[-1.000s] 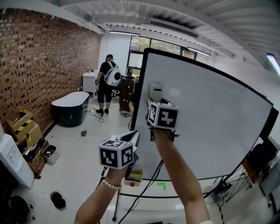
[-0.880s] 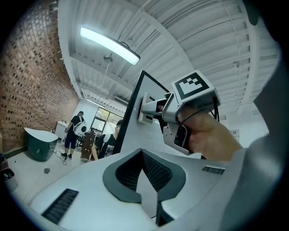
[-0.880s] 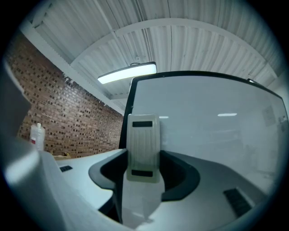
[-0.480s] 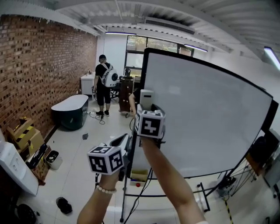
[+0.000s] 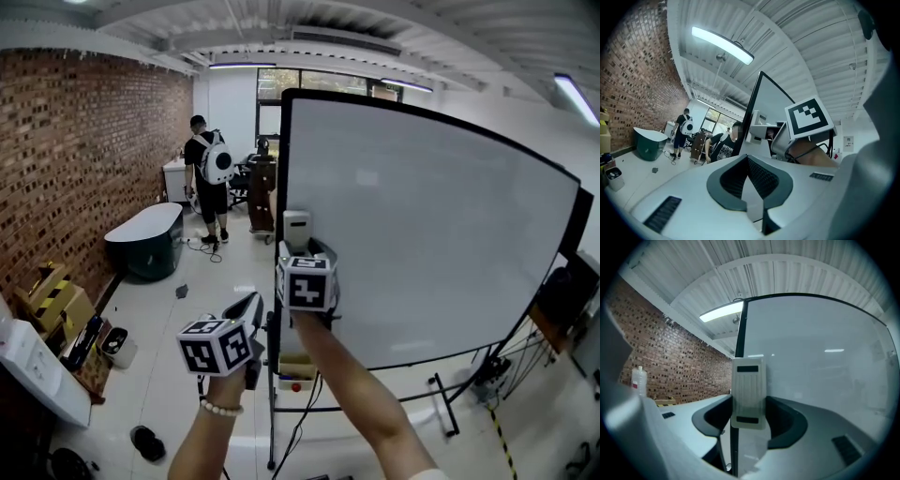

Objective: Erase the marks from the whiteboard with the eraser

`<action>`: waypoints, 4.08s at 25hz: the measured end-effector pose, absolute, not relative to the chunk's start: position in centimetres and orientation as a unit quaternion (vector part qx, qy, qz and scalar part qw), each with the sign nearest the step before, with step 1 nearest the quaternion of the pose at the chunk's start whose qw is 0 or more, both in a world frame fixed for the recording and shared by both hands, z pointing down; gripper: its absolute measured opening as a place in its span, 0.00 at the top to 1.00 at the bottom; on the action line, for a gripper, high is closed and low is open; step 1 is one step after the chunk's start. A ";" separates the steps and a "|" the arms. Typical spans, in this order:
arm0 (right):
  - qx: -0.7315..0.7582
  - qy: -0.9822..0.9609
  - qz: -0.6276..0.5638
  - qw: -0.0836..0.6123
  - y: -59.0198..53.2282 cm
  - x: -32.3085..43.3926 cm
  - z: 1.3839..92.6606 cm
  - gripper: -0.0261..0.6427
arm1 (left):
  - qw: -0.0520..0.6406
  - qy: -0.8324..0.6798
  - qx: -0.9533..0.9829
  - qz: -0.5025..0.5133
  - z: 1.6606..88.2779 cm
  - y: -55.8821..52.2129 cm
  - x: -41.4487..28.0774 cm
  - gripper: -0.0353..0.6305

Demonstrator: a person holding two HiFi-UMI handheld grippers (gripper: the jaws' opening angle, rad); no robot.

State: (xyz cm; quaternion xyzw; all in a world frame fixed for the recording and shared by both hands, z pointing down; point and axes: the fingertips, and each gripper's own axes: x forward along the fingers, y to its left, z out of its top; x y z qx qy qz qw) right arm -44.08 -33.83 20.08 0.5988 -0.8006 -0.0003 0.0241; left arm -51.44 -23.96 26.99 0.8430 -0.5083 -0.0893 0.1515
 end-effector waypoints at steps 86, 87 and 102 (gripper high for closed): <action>0.656 -0.755 0.013 0.017 -37.5 40.9 21.1 0.58 | 0.122 -0.351 0.927 -0.054 25.8 -29.9 27.4 0.97; 0.656 -0.755 0.013 0.017 -37.6 42.2 21.2 0.58 | 0.122 -0.352 0.926 -0.054 25.9 -29.9 28.6 0.97; 0.671 -0.741 0.018 0.006 -37.4 59.9 21.1 0.58 | 0.127 -0.344 0.929 -0.041 27.2 -30.3 43.3 0.97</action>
